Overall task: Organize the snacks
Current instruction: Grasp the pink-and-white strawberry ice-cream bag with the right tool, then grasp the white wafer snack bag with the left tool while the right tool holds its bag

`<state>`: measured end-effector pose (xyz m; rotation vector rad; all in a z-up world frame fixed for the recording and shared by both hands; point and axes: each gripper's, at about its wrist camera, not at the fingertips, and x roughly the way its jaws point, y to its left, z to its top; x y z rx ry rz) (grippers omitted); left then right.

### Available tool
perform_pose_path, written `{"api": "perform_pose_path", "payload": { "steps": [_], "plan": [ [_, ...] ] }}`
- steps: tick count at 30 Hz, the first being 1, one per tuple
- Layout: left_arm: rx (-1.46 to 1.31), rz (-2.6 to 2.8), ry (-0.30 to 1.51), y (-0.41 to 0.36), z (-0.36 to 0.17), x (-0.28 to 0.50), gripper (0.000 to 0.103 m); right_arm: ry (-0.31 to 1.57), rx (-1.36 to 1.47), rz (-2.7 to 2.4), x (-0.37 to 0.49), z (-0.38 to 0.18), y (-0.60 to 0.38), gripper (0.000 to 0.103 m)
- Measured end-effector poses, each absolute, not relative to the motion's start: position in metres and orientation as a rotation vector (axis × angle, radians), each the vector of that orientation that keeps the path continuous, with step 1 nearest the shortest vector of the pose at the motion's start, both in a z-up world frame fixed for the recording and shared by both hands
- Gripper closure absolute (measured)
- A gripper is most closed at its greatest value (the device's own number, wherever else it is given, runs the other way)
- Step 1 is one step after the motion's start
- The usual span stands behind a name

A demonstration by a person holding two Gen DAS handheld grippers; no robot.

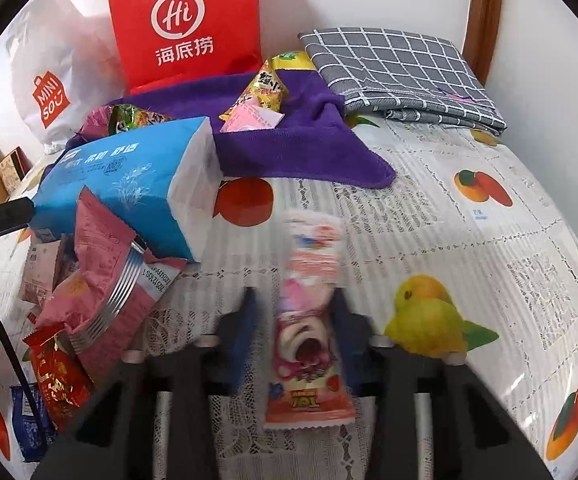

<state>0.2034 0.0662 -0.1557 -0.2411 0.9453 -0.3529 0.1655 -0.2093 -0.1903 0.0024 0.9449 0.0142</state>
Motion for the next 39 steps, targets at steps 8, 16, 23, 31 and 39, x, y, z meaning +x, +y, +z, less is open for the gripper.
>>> {"api": "perform_pose_path", "payload": {
  "steps": [8, 16, 23, 31, 39],
  "plan": [
    [-0.232, -0.357, 0.95, 0.064, -0.157, 0.204, 0.037, 0.943, 0.036, 0.009, 0.16, -0.189, -0.223, 0.079],
    [-0.224, -0.355, 0.949, 0.063, -0.156, 0.204, 0.037, 0.946, 0.033, 0.009, 0.161, -0.189, -0.221, 0.078],
    [-0.23, -0.353, 0.951, 0.064, -0.156, 0.204, 0.037, 0.947, 0.019, 0.002, 0.161, -0.19, -0.22, 0.079],
    [-0.22, -0.353, 0.952, 0.061, -0.157, 0.204, 0.037, 0.945, 0.036, 0.009, 0.161, -0.19, -0.221, 0.079],
    [-0.219, -0.353, 0.954, 0.061, -0.157, 0.204, 0.037, 0.945, 0.037, 0.01, 0.161, -0.19, -0.221, 0.079]
  ]
}}
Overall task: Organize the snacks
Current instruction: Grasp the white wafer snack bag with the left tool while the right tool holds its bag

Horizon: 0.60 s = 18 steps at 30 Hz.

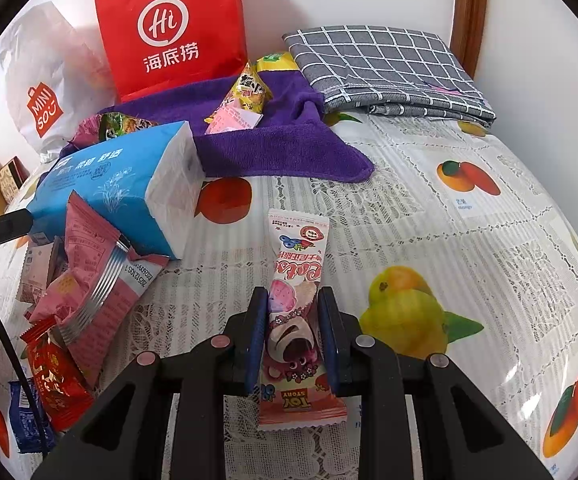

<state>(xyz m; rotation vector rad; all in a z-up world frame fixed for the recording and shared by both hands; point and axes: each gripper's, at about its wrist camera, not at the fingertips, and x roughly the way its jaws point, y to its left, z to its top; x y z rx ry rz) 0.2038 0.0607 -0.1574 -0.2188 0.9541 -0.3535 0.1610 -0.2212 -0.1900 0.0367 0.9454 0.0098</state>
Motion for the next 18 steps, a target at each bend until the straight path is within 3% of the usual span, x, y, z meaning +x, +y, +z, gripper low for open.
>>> {"api": "perform_pose_path", "payload": {
  "steps": [18],
  "plan": [
    [-0.211, -0.358, 0.956, 0.059, -0.1585, 0.2043, 0.037, 0.944, 0.053, 0.016, 0.1605, -0.1896, -0.2224, 0.078]
  ]
}}
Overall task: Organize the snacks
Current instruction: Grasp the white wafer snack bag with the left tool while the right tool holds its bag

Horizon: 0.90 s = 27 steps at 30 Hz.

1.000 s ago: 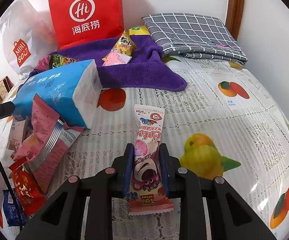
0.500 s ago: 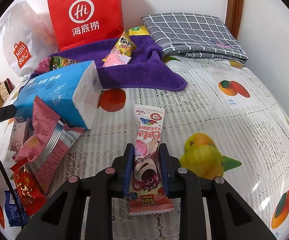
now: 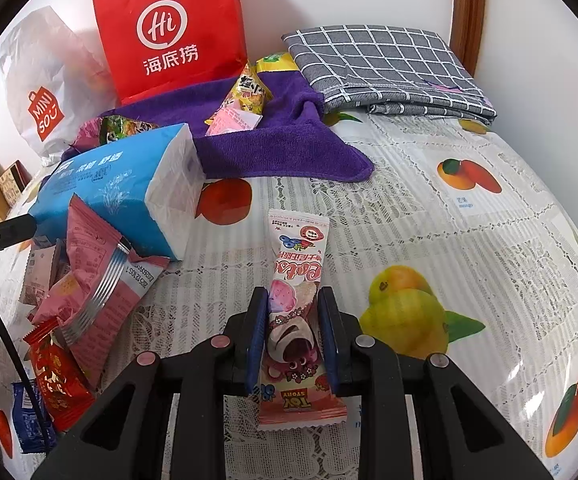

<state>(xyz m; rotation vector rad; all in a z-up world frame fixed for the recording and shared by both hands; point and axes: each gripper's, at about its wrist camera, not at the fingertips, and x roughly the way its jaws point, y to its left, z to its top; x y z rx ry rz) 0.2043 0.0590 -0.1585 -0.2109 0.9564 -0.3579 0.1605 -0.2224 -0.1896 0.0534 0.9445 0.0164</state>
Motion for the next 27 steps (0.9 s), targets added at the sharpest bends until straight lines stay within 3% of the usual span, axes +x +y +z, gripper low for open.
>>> {"api": "perform_pose_path", "payload": {
  "steps": [22, 27],
  "plan": [
    [-0.1, -0.431, 0.992, 0.027, -0.169, 0.196, 0.037, 0.895, 0.066, 0.068, 0.147, -0.175, -0.22, 0.08],
    [-0.06, -0.41, 0.98, 0.024, -0.17, 0.194, 0.049, 0.896, 0.075, 0.08, 0.146, -0.171, -0.218, 0.08]
  ]
}}
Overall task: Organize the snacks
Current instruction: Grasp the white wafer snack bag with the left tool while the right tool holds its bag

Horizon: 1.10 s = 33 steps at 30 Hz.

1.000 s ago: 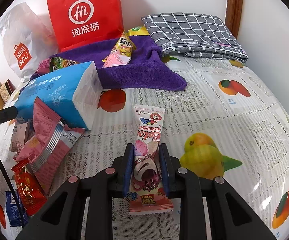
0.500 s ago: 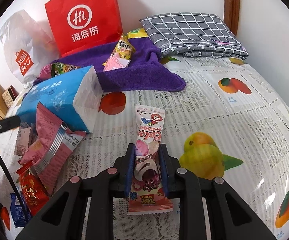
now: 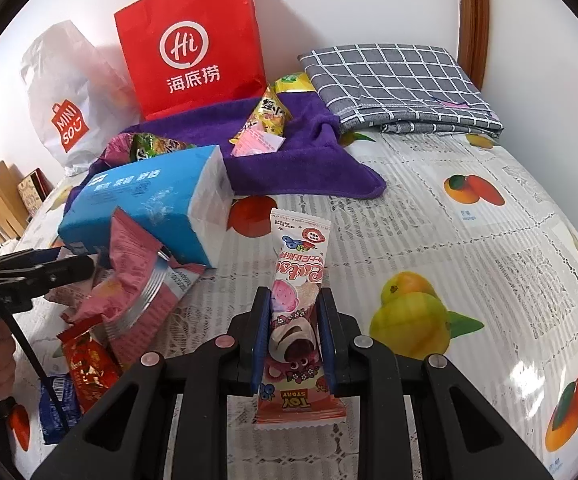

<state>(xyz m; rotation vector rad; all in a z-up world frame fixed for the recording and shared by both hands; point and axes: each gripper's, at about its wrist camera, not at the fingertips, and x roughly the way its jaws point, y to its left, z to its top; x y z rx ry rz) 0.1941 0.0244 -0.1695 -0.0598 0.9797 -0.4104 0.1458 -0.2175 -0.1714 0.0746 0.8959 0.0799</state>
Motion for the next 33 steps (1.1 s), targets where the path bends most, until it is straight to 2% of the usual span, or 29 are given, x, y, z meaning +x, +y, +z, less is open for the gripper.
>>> {"api": "perform_pose_path", "payload": {
  "steps": [3, 6, 9, 13, 14, 18, 20, 25, 27, 30, 32, 33],
  "plan": [
    [-0.09, -0.393, 0.982, 0.032, -0.169, 0.197, 0.061, 0.899, 0.071, 0.084, 0.144, -0.171, -0.214, 0.08],
    [-0.188, -0.41, 1.002, 0.046, -0.17, 0.203, 0.066, 0.895, 0.067, 0.088, 0.142, -0.17, -0.211, 0.08],
    [-0.279, -0.429, 1.024, 0.056, -0.173, 0.208, 0.066, 0.892, 0.07, 0.093, 0.14, -0.168, -0.209, 0.08],
    [-0.261, -0.425, 1.021, 0.053, -0.172, 0.206, 0.066, 0.885, 0.065, 0.096, 0.138, -0.165, -0.208, 0.08],
    [-0.232, -0.42, 1.012, 0.05, -0.171, 0.204, 0.064, 0.884, 0.062, 0.095, 0.137, -0.165, -0.208, 0.08],
    [-0.211, -0.477, 1.002, 0.039, -0.166, 0.201, 0.039, 0.878, 0.053, 0.099, 0.133, -0.162, -0.208, 0.08],
    [-0.194, -0.486, 0.996, 0.035, -0.165, 0.199, 0.034, 0.878, 0.048, 0.103, 0.13, -0.162, -0.209, 0.08],
    [-0.083, -0.423, 1.007, 0.023, -0.171, 0.196, 0.032, 0.871, 0.044, 0.098, 0.124, -0.16, -0.214, 0.08],
    [-0.058, -0.401, 1.023, 0.021, -0.176, 0.196, 0.026, 0.874, 0.051, 0.098, 0.123, -0.161, -0.217, 0.08],
    [-0.034, -0.398, 1.016, 0.017, -0.179, 0.195, 0.024, 0.877, 0.06, 0.096, 0.12, -0.163, -0.223, 0.08],
    [-0.037, -0.397, 1.008, 0.017, -0.179, 0.194, 0.024, 0.876, 0.066, 0.099, 0.118, -0.163, -0.226, 0.08],
    [-0.052, -0.402, 1.006, 0.019, -0.179, 0.193, 0.03, 0.876, 0.067, 0.1, 0.118, -0.163, -0.227, 0.08]
  ]
}}
